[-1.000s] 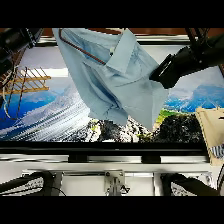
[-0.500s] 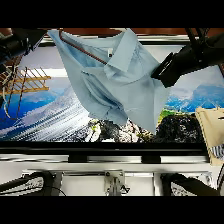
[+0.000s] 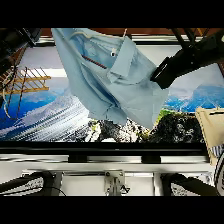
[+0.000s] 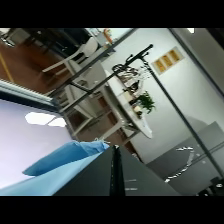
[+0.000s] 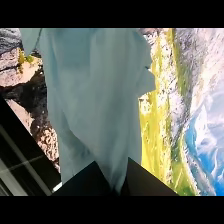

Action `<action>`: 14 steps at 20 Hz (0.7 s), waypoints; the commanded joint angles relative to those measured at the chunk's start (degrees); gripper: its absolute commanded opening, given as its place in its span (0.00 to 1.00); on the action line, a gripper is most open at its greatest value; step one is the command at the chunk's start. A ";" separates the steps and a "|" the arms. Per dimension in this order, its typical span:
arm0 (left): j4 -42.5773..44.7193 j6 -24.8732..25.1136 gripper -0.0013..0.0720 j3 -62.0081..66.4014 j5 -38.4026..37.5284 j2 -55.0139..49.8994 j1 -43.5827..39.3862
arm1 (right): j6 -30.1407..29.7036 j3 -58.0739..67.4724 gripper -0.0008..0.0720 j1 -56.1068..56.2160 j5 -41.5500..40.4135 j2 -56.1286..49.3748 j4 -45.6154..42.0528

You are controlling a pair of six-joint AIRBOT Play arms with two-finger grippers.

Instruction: Fold the shirts.

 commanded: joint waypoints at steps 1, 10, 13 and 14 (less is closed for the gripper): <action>-2.97 0.70 0.08 0.13 -2.36 0.02 -2.54 | 1.11 -0.02 0.12 2.56 -1.29 -1.27 -2.29; -1.66 6.62 0.08 5.86 -19.32 0.15 -11.17 | 9.68 -0.02 0.12 6.19 -5.35 -3.72 -2.16; 9.16 5.62 0.08 8.50 -25.20 0.76 -11.15 | 11.21 0.79 0.12 5.03 -6.69 -3.72 -3.04; 16.15 3.78 0.08 8.55 -25.53 1.38 -10.82 | 12.20 1.60 0.12 4.28 -6.84 -3.72 -3.69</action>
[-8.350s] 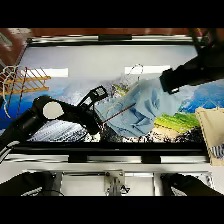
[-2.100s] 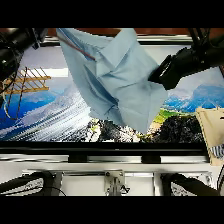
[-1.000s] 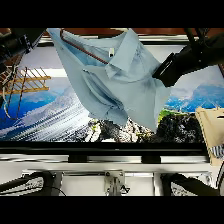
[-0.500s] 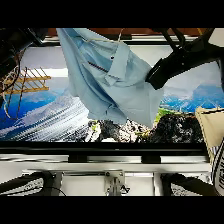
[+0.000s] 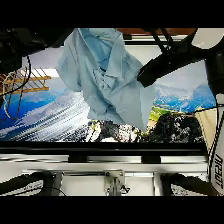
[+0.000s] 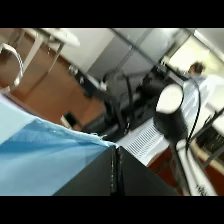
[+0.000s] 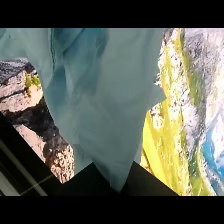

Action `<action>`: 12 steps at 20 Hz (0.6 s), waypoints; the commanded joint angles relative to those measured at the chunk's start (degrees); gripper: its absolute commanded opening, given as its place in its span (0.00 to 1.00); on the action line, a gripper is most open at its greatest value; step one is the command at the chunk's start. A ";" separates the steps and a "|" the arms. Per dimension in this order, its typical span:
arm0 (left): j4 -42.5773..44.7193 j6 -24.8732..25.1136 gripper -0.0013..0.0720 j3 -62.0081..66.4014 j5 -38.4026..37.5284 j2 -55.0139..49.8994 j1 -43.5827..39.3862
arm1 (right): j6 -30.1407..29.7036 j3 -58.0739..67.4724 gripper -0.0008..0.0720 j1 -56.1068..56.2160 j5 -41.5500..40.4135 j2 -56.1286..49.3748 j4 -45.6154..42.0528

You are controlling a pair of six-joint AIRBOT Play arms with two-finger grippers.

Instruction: Fold the shirts.

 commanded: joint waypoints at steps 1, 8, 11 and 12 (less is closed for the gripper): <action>21.27 -4.63 0.08 1.64 -4.85 1.36 -0.37 | 3.45 1.84 0.12 -1.77 -1.95 -0.15 -1.05; 45.03 -12.13 0.08 1.60 -4.79 -0.63 -1.64 | 5.31 3.76 0.12 -3.37 -8.04 1.36 7.54; 46.25 -12.11 0.09 1.60 -3.26 -1.88 -1.57 | 5.33 3.76 0.12 -3.37 -7.10 2.12 7.98; 46.21 -12.09 0.17 1.62 -2.23 -1.90 -1.57 | 5.33 3.76 0.12 -3.37 -6.40 2.23 7.93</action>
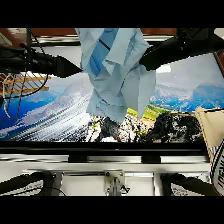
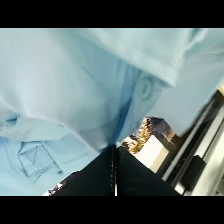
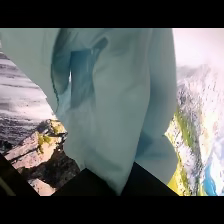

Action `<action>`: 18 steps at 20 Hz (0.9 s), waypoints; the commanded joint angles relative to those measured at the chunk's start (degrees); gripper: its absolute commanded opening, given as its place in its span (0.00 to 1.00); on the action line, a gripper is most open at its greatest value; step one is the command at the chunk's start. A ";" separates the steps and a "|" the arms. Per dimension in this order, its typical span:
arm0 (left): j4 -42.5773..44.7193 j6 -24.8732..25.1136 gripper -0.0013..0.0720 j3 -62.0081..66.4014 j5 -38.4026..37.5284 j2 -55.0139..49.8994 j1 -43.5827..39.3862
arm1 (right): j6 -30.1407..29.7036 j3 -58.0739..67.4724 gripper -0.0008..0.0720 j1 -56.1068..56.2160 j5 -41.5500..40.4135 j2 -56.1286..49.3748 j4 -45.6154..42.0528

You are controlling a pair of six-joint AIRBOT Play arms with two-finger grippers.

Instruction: Fold the shirts.

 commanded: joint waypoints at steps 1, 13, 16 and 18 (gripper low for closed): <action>3.23 -0.70 0.44 0.13 2.71 -0.59 -0.09 | 0.26 0.15 0.12 -0.09 1.31 0.57 1.70; -9.64 -0.55 0.76 10.47 17.75 1.18 -1.11 | -0.42 0.15 0.12 0.13 7.61 0.57 6.75; -1.95 1.49 0.76 10.78 22.25 1.07 -6.01 | -0.70 0.15 0.12 3.52 7.41 0.57 4.72; 6.84 1.49 0.77 10.78 25.31 1.01 -9.68 | -0.48 0.15 0.12 6.21 7.34 0.55 1.66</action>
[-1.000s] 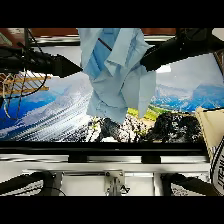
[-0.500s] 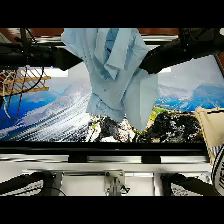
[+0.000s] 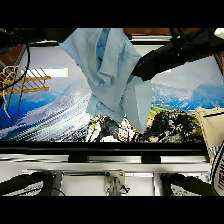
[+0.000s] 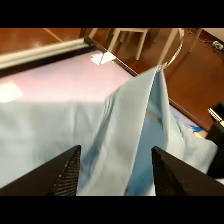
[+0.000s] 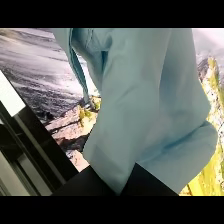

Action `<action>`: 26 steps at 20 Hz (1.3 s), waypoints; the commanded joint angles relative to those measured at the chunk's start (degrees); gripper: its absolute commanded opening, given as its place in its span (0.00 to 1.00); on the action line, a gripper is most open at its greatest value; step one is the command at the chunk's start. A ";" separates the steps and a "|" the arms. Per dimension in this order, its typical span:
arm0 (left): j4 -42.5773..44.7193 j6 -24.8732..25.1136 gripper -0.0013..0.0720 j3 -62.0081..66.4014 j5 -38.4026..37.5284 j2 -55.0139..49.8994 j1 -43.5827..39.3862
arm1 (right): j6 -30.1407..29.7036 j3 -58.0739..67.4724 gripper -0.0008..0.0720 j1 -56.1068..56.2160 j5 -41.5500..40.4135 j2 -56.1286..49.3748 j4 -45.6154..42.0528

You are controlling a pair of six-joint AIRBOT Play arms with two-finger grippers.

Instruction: Fold the shirts.

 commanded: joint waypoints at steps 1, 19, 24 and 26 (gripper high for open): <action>13.42 0.81 0.80 0.72 6.95 -0.09 -5.86 | 0.02 0.04 0.12 3.85 -0.50 0.02 -4.72; 30.58 -4.26 0.83 0.70 28.46 -3.72 -17.77 | 1.49 0.02 0.12 6.08 -4.61 -2.89 -6.86; 30.58 -8.87 0.61 0.68 29.53 -6.10 -17.99 | 1.49 0.02 0.12 6.08 -4.20 -2.89 -6.27; 30.58 -8.85 0.31 0.68 31.63 -6.38 -18.43 | 1.49 0.02 0.12 6.08 -4.20 -2.89 -6.16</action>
